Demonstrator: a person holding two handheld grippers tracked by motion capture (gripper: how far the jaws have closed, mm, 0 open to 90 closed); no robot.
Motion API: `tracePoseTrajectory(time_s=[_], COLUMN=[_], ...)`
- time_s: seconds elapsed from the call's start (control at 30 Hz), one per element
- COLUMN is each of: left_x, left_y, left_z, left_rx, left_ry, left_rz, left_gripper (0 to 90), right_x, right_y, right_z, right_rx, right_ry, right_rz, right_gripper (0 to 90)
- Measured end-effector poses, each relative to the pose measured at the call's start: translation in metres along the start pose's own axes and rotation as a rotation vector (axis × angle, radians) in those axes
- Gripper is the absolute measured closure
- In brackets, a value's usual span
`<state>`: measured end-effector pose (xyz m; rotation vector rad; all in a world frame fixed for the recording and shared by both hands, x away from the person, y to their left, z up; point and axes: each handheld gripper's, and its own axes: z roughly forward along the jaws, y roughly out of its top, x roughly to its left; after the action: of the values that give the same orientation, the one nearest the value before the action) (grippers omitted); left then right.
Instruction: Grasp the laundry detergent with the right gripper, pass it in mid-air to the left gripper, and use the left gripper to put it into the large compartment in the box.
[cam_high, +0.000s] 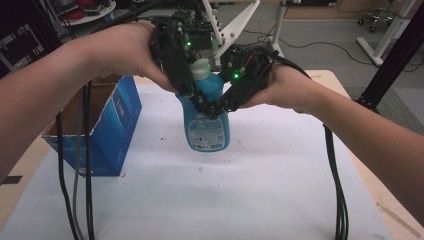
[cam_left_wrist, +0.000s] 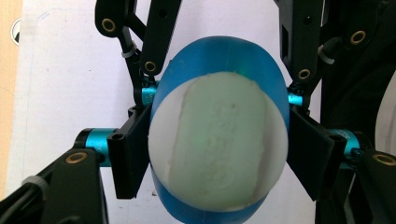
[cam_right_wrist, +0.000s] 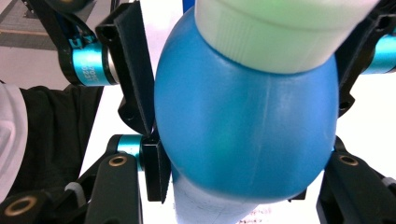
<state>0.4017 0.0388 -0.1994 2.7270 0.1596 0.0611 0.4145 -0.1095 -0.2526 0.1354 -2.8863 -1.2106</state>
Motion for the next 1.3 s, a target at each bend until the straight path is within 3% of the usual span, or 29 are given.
tracePoseTrajectory(time_s=[0.27,0.3,0.4,0.97,1.1,1.17,1.2,1.27,1.3], left_x=[-0.0004,-0.0001,0.0000,-0.0005,-0.0009,-0.0006,-0.0010,-0.0004,-0.0004], left_y=[-0.0008,-0.0008,-0.0011,-0.0003,-0.0001,0.0004,0.0007,0.0002,0.0002], left_z=[-0.0011,-0.0016,-0.0013,-0.0005,0.0014,0.0019,0.0030,0.0046,0.0046], left_rx=[-0.005,0.000,-0.004,0.001,-0.001,0.019,0.024,0.022,0.022], left_ry=[-0.001,-0.002,0.005,0.034,0.021,0.021,0.022,0.022,0.022], left_rz=[-0.004,-0.004,-0.006,0.007,-0.005,0.013,0.017,0.002,0.002], left_gripper=[31.3,31.8,33.5,37.3,37.6,37.7,37.7,37.7,37.7], right_x=[0.0007,0.0025,-0.0001,0.0011,-0.0009,-0.0008,-0.0009,-0.0023,-0.0023], right_y=[-0.0002,-0.0003,0.0000,-0.0012,-0.0017,-0.0017,-0.0021,-0.0026,-0.0026], right_z=[0.0003,-0.0005,0.0015,0.0010,0.0032,0.0045,0.0052,0.0057,0.0057], right_rx=[0.006,0.020,0.000,0.025,0.018,0.023,0.022,0.019,0.019], right_ry=[0.001,-0.005,-0.005,-0.013,0.007,0.009,0.012,0.040,0.040], right_rz=[0.000,0.021,-0.016,0.019,0.001,-0.011,-0.018,0.002,0.002], right_gripper=[45.7,45.6,45.7,45.3,44.3,43.9,43.3,31.7,31.7])
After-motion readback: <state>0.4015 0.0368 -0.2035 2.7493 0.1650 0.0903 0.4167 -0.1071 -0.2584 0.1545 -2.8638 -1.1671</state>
